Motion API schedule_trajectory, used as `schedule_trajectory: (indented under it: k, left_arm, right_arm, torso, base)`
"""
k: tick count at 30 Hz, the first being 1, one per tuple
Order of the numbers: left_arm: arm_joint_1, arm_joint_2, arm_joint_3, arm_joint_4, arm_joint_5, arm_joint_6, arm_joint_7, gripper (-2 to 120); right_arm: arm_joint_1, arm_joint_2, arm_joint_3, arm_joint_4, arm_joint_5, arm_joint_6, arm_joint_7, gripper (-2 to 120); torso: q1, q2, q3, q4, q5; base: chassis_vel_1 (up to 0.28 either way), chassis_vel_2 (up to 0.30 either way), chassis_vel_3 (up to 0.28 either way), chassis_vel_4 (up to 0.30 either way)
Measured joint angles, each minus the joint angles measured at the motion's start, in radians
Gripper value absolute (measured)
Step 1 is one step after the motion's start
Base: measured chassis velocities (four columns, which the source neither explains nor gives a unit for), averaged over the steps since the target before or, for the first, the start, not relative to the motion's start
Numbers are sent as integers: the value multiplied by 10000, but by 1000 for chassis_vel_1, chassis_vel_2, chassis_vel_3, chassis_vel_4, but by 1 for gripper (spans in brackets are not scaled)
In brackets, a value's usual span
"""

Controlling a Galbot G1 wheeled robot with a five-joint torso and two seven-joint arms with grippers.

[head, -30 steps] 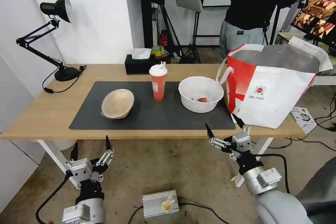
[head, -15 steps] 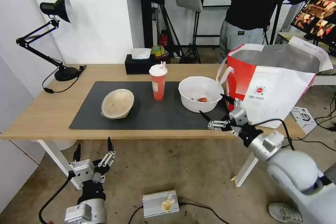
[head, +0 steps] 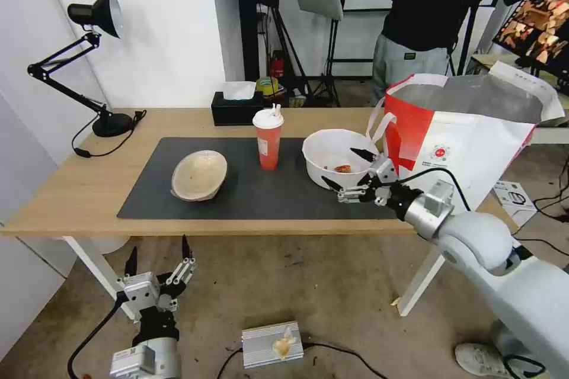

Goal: Pick up the trash from the table and place it into the takeout bag.

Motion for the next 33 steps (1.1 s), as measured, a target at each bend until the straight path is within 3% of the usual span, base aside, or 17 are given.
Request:
schedule_trajectory:
  k: [13,33]
  left_arm:
    - [29,-36,53,131,-9,-4,-9,100]
    - [93,-41,158,155,-66,-20,-46,100]
  right_arm:
    - [2334,48,-1384,-969,544,-1788,-733,100]
    - [3779,220,-2268,-2177,-17,-3461,-1087,100]
  torso:
    - [0,1,0,1,0]
    - [0,1,0,0,0]
  base:
    - [0,0,0,0]
    - [0,0,0,0]
